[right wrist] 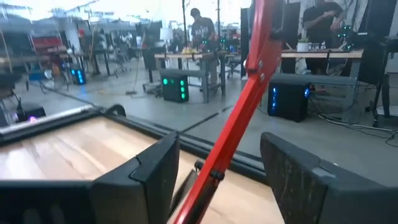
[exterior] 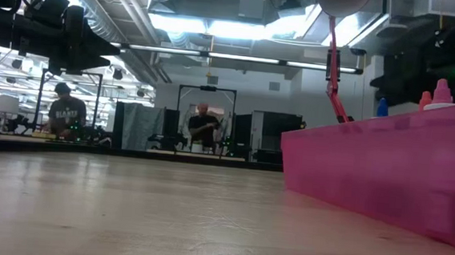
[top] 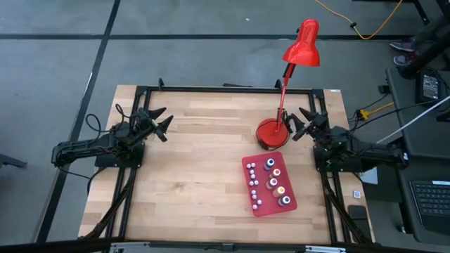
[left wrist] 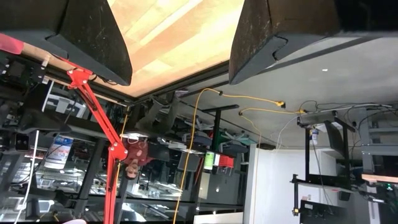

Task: Pick & Place food coloring
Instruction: Return to Home Position

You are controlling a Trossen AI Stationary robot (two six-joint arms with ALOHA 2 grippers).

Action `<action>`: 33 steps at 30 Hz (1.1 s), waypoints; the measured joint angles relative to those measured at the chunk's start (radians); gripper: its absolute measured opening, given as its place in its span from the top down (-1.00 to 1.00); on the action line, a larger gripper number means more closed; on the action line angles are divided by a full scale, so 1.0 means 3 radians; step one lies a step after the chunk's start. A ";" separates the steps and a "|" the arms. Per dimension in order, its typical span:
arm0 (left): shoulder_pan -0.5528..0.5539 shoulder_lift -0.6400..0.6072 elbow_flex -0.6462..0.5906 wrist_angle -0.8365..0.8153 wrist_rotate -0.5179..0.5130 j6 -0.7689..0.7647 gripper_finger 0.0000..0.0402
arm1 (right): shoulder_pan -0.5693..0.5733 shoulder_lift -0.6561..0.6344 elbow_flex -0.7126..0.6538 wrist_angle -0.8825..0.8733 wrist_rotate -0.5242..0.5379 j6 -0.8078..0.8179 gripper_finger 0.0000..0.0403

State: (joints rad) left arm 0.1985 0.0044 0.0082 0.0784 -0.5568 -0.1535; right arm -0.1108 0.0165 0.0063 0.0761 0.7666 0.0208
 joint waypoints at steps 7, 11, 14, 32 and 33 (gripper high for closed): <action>0.0000 -0.0001 0.0001 0.0000 0.0000 0.0000 -0.32 | 0.0001 -0.0051 0.0000 0.0008 0.0003 0.0000 -0.12; 0.0000 -0.0001 0.0001 0.0000 -0.0001 0.0000 -0.32 | 0.0001 -0.0051 0.0000 0.0008 0.0003 -0.0008 -0.12; -0.0001 -0.0001 0.0001 0.0000 0.0000 0.0000 -0.32 | 0.0001 -0.0051 0.0000 0.0006 0.0003 -0.0005 -0.12; 0.0000 0.0000 0.0001 0.0000 0.0000 0.0000 -0.32 | 0.0001 -0.0049 0.0000 0.0002 0.0002 -0.0008 -0.12; -0.0001 0.0000 0.0001 0.0000 -0.0001 0.0000 -0.32 | 0.0001 -0.0048 0.0000 0.0002 0.0003 -0.0004 -0.12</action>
State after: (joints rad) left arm 0.1983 0.0044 0.0086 0.0784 -0.5570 -0.1535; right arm -0.1104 0.0021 0.0063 0.0769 0.7673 0.0195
